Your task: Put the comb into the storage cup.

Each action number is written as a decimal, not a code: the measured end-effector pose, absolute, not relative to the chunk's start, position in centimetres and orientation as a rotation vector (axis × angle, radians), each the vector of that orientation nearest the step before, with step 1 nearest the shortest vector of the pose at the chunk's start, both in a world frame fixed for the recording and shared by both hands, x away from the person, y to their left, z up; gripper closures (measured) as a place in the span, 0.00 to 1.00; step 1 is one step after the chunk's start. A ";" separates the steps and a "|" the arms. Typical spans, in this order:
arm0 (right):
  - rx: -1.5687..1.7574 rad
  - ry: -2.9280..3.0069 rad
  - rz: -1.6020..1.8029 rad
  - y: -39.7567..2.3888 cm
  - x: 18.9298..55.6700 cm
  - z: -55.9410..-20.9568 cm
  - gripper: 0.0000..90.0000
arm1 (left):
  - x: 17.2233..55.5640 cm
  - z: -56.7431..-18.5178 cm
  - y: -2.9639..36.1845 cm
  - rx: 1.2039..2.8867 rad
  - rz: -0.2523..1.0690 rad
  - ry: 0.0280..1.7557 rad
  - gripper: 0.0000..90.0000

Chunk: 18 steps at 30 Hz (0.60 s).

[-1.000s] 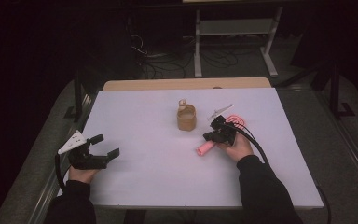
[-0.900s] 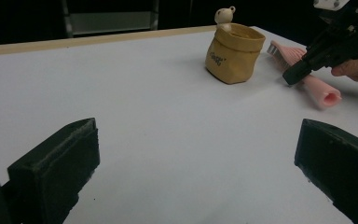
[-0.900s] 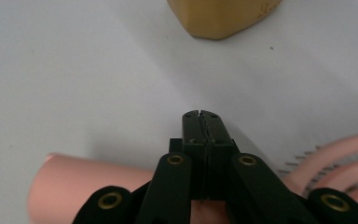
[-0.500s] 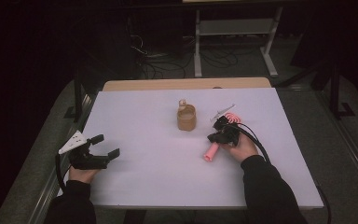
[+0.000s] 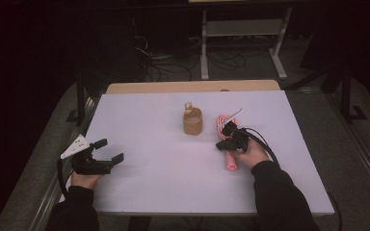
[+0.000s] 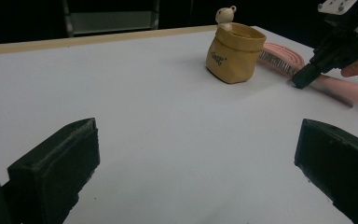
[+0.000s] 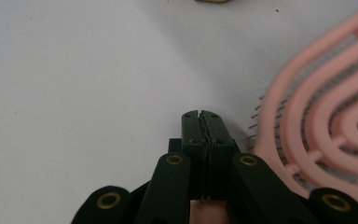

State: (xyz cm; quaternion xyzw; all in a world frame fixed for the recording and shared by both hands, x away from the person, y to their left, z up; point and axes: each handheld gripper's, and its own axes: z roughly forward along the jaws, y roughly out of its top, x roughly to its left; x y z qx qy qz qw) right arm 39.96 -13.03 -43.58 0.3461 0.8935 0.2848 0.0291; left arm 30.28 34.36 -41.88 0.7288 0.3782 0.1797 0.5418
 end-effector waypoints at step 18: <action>1.083 2.758 0.866 -14.4 39.1 -43.5 0.97 | 30.3 -41.9 34.3 1.734 0.427 0.897 0.00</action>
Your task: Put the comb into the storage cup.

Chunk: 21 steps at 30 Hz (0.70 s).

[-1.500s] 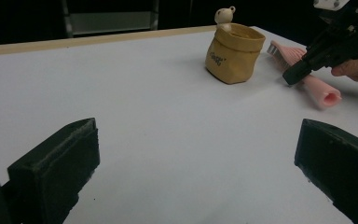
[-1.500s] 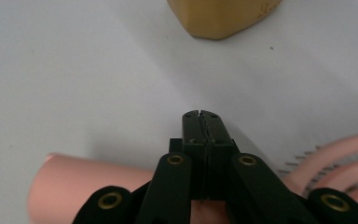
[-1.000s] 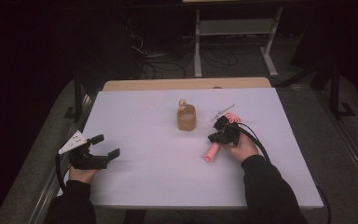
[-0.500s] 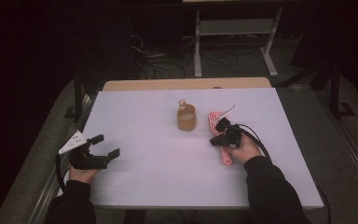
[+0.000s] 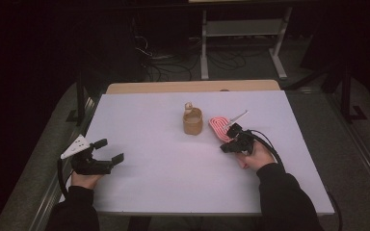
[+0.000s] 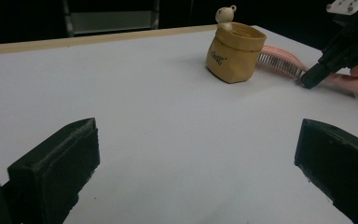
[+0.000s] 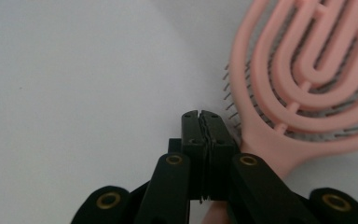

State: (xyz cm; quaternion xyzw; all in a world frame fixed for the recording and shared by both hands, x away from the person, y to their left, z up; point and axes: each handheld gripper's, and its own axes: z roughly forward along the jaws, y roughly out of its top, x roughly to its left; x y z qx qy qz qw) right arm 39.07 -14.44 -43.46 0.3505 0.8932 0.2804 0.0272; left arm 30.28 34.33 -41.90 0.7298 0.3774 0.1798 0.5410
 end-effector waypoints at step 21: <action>1.135 2.721 0.862 -16.9 38.7 -43.2 0.97 | 30.3 -41.9 34.3 1.737 0.426 0.897 0.00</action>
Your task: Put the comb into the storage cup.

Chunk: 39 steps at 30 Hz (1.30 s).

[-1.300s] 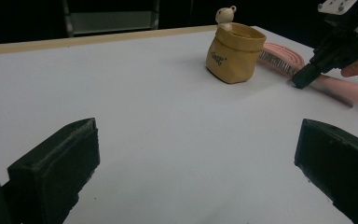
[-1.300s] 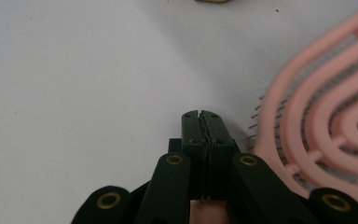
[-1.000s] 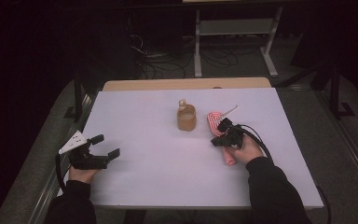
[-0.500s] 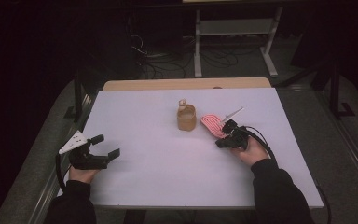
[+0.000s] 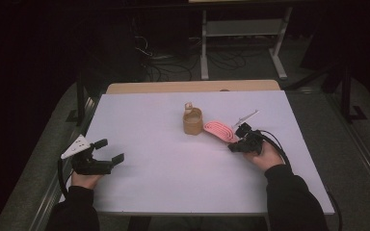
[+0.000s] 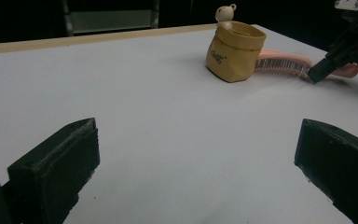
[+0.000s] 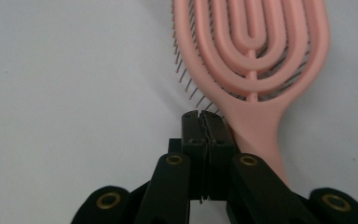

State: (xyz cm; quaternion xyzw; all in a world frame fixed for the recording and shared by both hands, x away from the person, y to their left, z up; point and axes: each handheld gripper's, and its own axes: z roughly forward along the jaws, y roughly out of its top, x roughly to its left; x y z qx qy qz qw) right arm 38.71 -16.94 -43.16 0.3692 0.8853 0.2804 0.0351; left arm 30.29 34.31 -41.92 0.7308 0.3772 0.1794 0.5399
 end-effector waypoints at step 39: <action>0.942 2.830 0.826 -22.7 36.9 -36.9 0.89 | 30.6 -42.0 34.1 1.774 0.432 0.881 0.00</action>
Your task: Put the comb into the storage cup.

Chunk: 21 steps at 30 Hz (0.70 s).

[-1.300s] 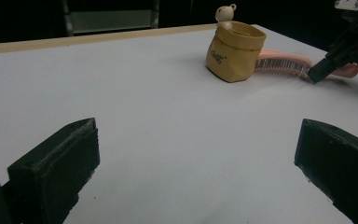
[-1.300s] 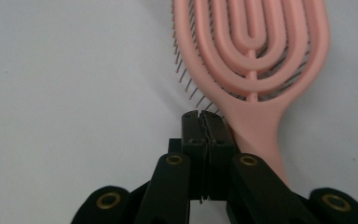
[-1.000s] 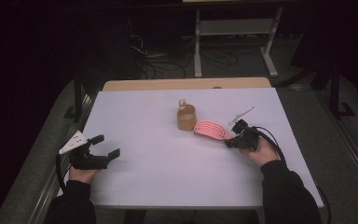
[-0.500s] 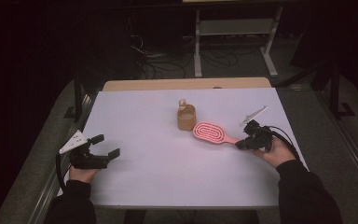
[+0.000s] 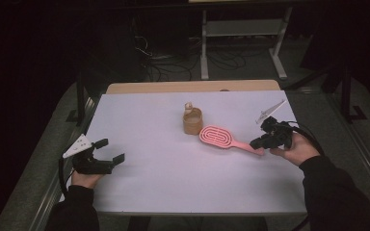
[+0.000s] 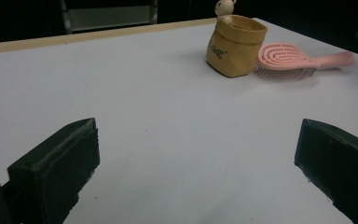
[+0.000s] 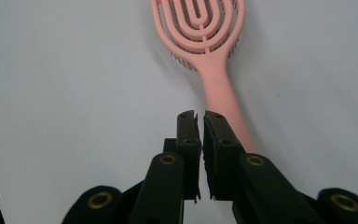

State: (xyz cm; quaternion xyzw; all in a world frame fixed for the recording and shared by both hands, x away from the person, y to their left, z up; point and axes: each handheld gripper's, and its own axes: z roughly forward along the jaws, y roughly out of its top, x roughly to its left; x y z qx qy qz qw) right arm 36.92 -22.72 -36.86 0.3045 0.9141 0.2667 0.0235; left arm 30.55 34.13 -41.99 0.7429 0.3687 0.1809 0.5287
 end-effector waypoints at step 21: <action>0.794 2.797 0.725 -20.1 39.0 -33.4 0.13 | 30.4 -42.0 33.9 1.788 0.439 0.876 0.00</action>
